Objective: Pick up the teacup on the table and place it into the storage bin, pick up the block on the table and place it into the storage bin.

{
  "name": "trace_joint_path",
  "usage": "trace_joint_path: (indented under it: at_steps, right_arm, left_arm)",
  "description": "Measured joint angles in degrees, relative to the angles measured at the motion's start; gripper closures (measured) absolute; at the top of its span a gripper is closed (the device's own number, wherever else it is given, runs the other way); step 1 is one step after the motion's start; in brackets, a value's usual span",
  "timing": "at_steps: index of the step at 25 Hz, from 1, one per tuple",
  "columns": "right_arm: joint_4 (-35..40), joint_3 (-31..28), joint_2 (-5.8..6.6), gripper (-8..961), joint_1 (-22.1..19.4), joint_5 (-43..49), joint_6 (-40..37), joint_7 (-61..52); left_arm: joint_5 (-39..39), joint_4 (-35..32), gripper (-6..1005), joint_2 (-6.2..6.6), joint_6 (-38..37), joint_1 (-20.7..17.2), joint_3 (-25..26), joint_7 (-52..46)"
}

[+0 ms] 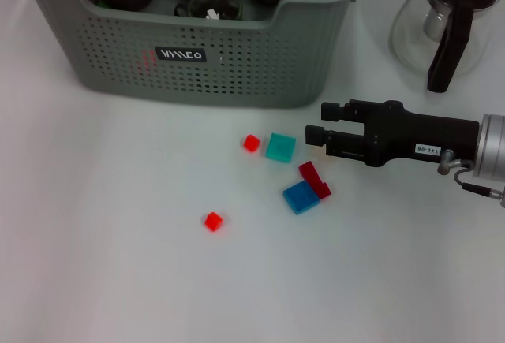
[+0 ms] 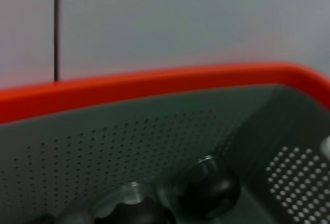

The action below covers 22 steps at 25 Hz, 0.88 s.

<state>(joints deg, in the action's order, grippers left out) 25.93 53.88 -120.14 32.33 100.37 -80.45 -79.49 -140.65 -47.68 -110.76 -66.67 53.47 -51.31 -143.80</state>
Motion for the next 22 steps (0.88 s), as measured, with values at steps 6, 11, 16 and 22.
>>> trace_joint_path:
  at_steps: [6,11,16,22]
  right_arm:
    - [0.00,-0.08,0.01,311,0.12,0.00,0.07,-0.02]
    - [0.00,-0.37,0.09,311,-0.18,-0.12,-0.24,-0.13]
    - [-0.01,-0.46,0.08,311,-0.31,-0.30,-0.20,-0.01]
    - [0.20,-0.45,0.09,310,-0.14,-0.36,-0.25,-0.28]
  left_arm:
    - [0.12,-3.14,516,-3.03,3.72,-1.59,2.20,0.50]
    - [17.64,-11.17,484,-4.60,-1.70,-8.32,8.32,6.93]
    - [42.71,-6.41,435,-3.52,-13.34,-15.18,15.72,18.94]
    - [51.50,-0.08,418,-1.56,-25.60,-17.75,20.07,27.00]
